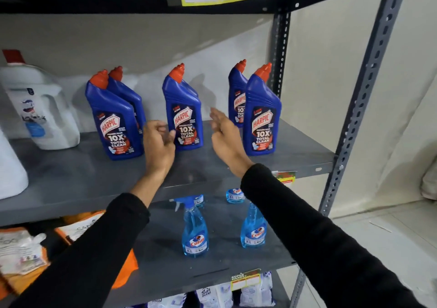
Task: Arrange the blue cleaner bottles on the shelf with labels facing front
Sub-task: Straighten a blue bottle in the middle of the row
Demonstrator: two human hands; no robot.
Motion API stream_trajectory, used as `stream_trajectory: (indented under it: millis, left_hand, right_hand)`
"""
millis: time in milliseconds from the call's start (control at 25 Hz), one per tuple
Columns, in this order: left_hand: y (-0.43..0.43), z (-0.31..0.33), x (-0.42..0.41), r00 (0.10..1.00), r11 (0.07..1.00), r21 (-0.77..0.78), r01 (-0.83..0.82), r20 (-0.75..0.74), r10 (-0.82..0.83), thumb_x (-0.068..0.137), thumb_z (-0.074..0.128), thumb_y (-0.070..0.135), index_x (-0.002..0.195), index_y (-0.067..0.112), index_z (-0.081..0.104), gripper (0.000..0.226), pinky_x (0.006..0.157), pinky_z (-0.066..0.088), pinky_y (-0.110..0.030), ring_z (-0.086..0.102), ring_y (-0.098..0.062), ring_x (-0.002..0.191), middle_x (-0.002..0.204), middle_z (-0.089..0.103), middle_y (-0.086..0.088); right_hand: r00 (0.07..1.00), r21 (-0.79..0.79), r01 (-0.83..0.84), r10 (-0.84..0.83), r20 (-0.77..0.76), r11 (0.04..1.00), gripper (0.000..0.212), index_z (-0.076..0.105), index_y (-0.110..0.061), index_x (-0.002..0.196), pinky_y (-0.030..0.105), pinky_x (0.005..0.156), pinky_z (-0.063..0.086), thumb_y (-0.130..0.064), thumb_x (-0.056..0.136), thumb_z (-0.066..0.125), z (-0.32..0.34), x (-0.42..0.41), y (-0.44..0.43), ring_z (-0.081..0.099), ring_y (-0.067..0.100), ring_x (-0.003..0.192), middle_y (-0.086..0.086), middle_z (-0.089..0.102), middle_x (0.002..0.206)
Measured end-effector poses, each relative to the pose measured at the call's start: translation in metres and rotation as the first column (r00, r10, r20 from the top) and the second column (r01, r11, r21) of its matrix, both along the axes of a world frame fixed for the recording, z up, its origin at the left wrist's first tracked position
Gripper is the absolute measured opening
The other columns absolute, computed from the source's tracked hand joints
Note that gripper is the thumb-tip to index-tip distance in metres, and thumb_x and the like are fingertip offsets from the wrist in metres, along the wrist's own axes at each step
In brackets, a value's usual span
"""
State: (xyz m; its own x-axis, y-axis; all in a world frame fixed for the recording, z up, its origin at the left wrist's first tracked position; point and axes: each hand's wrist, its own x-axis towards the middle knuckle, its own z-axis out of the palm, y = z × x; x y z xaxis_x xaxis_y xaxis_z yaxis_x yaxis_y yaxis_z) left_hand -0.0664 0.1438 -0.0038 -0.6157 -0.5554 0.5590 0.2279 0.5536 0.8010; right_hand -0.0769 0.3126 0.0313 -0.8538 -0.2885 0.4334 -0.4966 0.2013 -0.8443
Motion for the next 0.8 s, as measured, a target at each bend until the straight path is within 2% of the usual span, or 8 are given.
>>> stream_trajectory:
  millis: [80,160,240,320,480,600,720,800]
  left_hand:
    - [-0.006,-0.002,0.000,0.983,0.991,0.129,0.044,0.170,-0.066,0.098,0.052,0.010,0.135,0.008,0.045,0.038,0.101,0.044,-0.034,0.057,-0.024,0.116,0.128,0.057,-0.011]
    - [-0.004,0.000,-0.001,0.958,0.988,0.133,0.081,0.264,-0.114,0.101,0.044,0.009,0.142,0.011,0.043,0.041,0.096,0.039,-0.028,0.055,-0.021,0.117,0.126,0.059,-0.005]
    - [-0.003,0.000,-0.001,0.958,0.988,0.098,0.120,0.248,-0.141,0.101,0.040,0.007,0.140,0.014,0.049,0.040,0.094,0.039,-0.026,0.056,-0.017,0.116,0.129,0.061,-0.005]
    - [-0.004,0.000,0.001,0.956,0.981,0.120,0.151,0.233,-0.176,0.102,0.039,0.007,0.140,0.016,0.050,0.041,0.094,0.038,-0.024,0.051,-0.009,0.112,0.133,0.060,-0.004]
    - [-0.004,0.002,0.005,0.955,0.977,0.137,0.163,0.225,-0.191,0.102,0.037,0.006,0.142,0.019,0.050,0.044,0.093,0.036,-0.020,0.053,-0.012,0.116,0.136,0.060,-0.004]
    - [0.000,0.005,0.012,0.950,0.976,0.139,0.169,0.240,-0.198,0.102,0.036,0.005,0.144,0.017,0.047,0.045,0.093,0.034,-0.017,0.047,-0.005,0.112,0.139,0.058,-0.005]
    - [0.005,0.007,0.019,0.943,0.980,0.097,0.173,0.271,-0.193,0.103,0.035,0.006,0.146,0.018,0.045,0.046,0.094,0.033,-0.018,0.043,-0.004,0.110,0.142,0.055,-0.005]
    - [0.005,0.008,0.024,0.940,0.980,0.084,0.178,0.281,-0.195,0.103,0.035,0.006,0.145,0.018,0.046,0.045,0.095,0.033,-0.018,0.044,-0.004,0.111,0.141,0.056,-0.005]
  right_hand:
    - [0.977,0.014,-0.042,0.038,0.211,0.999,0.050,0.030,-0.007,0.149,0.011,0.087,0.034,-0.001,0.100,0.033,-0.005,-0.006,-0.015,0.044,0.005,0.116,0.007,0.048,0.145]
    - [0.958,0.020,-0.028,0.021,0.287,0.999,0.047,0.037,-0.008,0.146,0.015,0.086,0.037,-0.003,0.099,0.035,-0.010,-0.015,-0.028,0.044,0.005,0.115,0.000,0.050,0.131]
    - [0.957,0.027,-0.026,0.018,0.290,0.999,0.047,0.047,-0.013,0.138,0.022,0.089,0.044,0.000,0.094,0.040,-0.015,-0.026,-0.039,0.054,0.014,0.123,-0.001,0.058,0.130]
    - [0.955,0.026,-0.045,0.035,0.294,0.999,0.050,0.051,-0.015,0.135,0.026,0.089,0.047,0.002,0.089,0.041,-0.019,-0.032,-0.047,0.059,0.018,0.120,0.004,0.064,0.128]
    - [0.969,0.044,-0.035,0.023,0.248,0.998,0.049,0.053,-0.018,0.132,0.026,0.092,0.044,0.002,0.090,0.038,-0.019,-0.027,-0.046,0.058,0.016,0.114,0.004,0.065,0.124]
    - [0.974,0.070,-0.037,0.020,0.225,0.997,0.045,0.053,-0.015,0.134,0.024,0.091,0.042,-0.001,0.094,0.037,-0.020,-0.023,-0.038,0.055,0.012,0.110,0.002,0.062,0.122]
    - [0.975,0.062,-0.051,0.036,0.218,0.997,0.046,0.053,-0.014,0.135,0.022,0.092,0.040,0.000,0.095,0.034,-0.022,-0.019,-0.032,0.052,0.009,0.110,0.000,0.060,0.120]
    - [0.979,0.082,-0.060,0.043,0.200,0.995,0.047,0.052,-0.012,0.136,0.021,0.092,0.040,0.002,0.095,0.035,-0.023,-0.016,-0.030,0.053,0.011,0.113,0.003,0.062,0.125]
